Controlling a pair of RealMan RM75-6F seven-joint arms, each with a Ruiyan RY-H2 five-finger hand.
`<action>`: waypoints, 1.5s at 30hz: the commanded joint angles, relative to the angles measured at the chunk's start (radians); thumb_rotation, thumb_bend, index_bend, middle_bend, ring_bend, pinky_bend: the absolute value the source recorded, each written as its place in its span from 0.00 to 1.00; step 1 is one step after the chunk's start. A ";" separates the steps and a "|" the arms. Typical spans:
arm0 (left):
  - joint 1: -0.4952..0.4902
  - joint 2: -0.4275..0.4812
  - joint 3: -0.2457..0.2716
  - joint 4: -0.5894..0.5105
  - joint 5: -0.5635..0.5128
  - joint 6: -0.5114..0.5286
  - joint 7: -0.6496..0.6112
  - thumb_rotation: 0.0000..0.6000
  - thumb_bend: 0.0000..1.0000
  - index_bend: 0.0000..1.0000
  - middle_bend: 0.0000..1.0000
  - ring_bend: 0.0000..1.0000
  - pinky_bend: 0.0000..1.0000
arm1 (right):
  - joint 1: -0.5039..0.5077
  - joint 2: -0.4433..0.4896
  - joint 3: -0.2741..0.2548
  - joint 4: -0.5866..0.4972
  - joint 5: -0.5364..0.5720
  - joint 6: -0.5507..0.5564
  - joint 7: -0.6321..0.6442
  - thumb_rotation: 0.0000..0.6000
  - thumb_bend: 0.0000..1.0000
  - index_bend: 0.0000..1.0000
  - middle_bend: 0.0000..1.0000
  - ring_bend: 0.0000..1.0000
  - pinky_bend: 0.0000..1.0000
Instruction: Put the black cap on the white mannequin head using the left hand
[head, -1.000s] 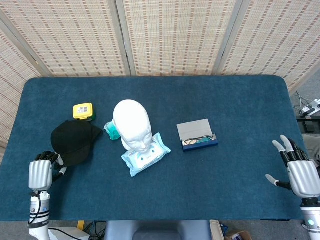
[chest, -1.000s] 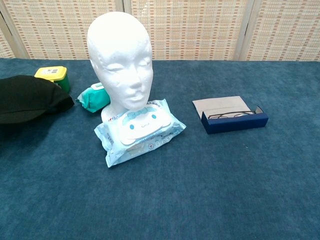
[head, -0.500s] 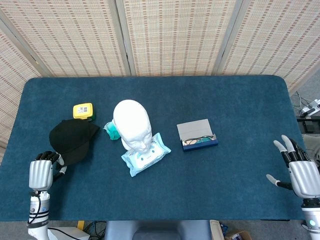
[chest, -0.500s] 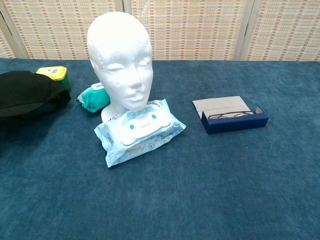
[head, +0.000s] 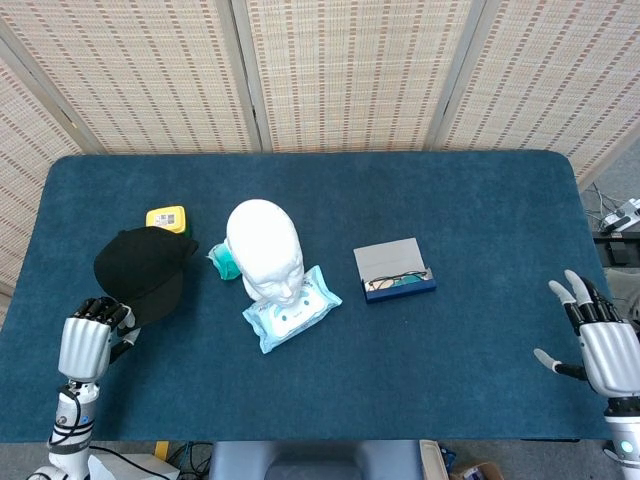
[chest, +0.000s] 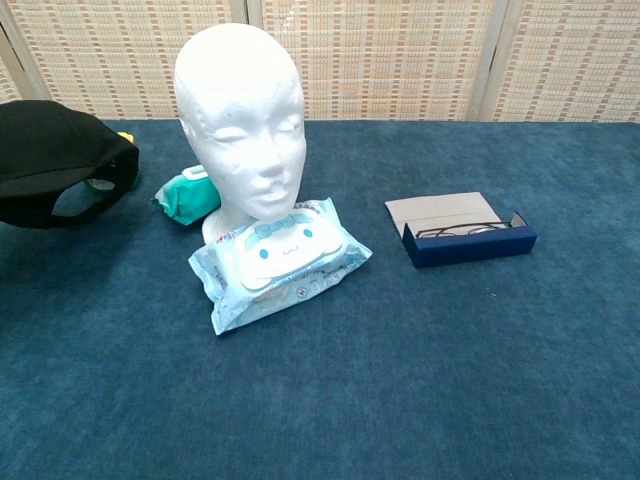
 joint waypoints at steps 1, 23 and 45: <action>-0.013 -0.002 0.013 0.027 0.020 0.022 -0.007 1.00 0.42 0.79 0.72 0.48 0.48 | 0.000 0.000 0.000 0.000 -0.001 0.000 0.000 1.00 0.00 0.00 0.03 0.00 0.16; -0.077 0.066 -0.002 -0.002 0.035 0.088 0.044 1.00 0.42 0.79 0.72 0.48 0.48 | -0.002 0.004 0.001 0.001 -0.001 0.004 0.011 1.00 0.00 0.00 0.03 0.00 0.16; -0.183 0.145 -0.061 -0.054 0.008 0.034 0.076 1.00 0.42 0.79 0.73 0.48 0.49 | -0.003 0.006 0.003 0.001 0.000 0.005 0.015 1.00 0.00 0.00 0.03 0.00 0.16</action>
